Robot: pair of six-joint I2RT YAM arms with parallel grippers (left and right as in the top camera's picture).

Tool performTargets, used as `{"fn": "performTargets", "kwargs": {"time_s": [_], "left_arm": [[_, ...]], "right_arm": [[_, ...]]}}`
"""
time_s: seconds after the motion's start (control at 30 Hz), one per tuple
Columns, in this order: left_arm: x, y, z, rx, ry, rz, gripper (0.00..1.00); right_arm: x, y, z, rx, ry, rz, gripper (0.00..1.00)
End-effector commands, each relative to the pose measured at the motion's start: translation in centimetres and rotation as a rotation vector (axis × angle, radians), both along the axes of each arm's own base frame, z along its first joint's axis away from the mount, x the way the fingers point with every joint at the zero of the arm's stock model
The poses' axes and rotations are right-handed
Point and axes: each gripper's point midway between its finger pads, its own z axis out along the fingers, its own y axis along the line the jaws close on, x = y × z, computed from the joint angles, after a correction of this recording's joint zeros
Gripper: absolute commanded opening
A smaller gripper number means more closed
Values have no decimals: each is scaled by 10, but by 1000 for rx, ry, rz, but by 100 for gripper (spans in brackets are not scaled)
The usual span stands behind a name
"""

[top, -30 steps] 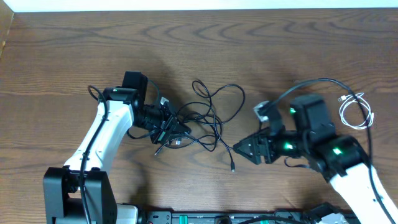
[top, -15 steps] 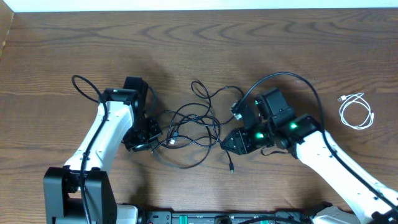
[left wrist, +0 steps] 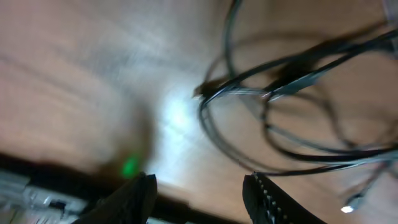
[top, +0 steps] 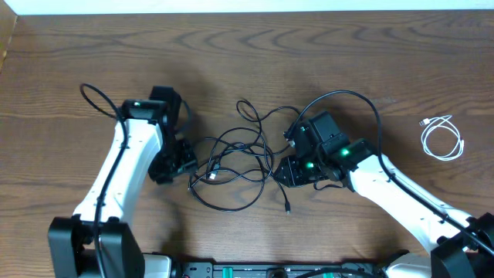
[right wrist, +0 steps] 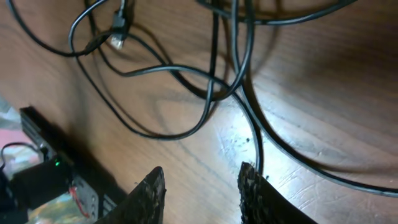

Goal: Untangle cables

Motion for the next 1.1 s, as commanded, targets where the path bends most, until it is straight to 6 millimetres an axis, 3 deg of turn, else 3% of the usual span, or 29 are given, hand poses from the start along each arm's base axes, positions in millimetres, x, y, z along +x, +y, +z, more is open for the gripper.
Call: {"fn": "performTargets", "kwargs": {"time_s": [0.0,0.1,0.23,0.37,0.57,0.7,0.87,1.07], "left_arm": [[10,-4,10,-19,-68,-10,50],[17,-9,6,-27,-101,-68,50],[25,-21,-9,-39,-158,-188,50],[27,-34,-27,-48,-196,-261,62],[41,-55,-37,-62,-287,-360,64],[56,-60,-36,-66,-355,-362,64],[69,-45,-35,35,-396,-318,63],[66,-43,-42,43,-367,-320,64]], "right_arm": [[2,-5,-13,-49,42,-75,36],[2,-5,-17,-48,116,-175,46],[5,5,-14,-18,159,-267,45],[5,19,-11,0,174,-347,45],[7,36,-18,-6,230,-582,52],[8,54,-30,9,256,-654,51],[0,70,-57,-4,331,-708,47],[-1,75,-87,-38,356,-726,38]]}}
